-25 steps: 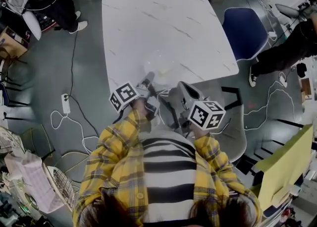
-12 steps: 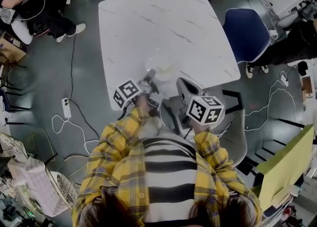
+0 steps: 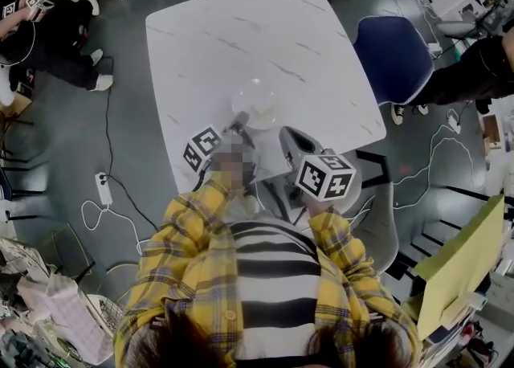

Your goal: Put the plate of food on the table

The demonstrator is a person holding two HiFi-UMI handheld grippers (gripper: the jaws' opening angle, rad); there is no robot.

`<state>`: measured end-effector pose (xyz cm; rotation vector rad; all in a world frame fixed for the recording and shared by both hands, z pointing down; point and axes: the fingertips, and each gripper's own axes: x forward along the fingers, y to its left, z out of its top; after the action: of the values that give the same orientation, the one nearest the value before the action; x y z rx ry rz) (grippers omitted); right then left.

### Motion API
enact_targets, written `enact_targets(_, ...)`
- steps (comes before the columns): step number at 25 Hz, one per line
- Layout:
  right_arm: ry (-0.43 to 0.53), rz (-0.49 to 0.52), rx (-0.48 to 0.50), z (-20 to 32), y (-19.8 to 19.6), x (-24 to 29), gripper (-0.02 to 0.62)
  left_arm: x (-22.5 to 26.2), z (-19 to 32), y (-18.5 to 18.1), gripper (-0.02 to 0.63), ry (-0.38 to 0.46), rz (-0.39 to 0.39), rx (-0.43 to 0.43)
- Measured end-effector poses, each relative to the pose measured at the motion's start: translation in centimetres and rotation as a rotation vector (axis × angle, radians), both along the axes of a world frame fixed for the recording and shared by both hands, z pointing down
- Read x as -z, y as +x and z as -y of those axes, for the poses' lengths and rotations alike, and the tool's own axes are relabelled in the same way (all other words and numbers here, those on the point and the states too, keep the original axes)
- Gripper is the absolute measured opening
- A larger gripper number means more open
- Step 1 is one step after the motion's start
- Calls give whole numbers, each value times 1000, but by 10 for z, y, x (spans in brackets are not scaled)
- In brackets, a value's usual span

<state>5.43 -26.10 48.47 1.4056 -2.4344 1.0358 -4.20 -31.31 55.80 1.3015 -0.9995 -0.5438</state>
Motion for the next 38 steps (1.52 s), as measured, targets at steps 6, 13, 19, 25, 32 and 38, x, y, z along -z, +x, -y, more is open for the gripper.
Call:
enact_targets(6,-22,-14,-16,21,-1,-6,0,-6,28,-2,17,-14,-8,2)
enact_targets(13,-46,-20,-22,36,-5,-14,0,-11,51,-2,15,-29,-17,0)
enact_targets(19,-67,-24,-23,41,-9,-21,0,-20,63,-7,20,-47,-9,18)
enact_targets(25,-69,-9,-32,46,-15,-23,0,-25,69,-11,17,-69,13,21)
enact_targets(32,-70,2,-32,46,-16,-24,0,-29,74,-9,2,-67,75,7)
enact_targets(38,-74,8,-46,48,-10,-25,0,-27,77,-4,2,-68,87,-7)
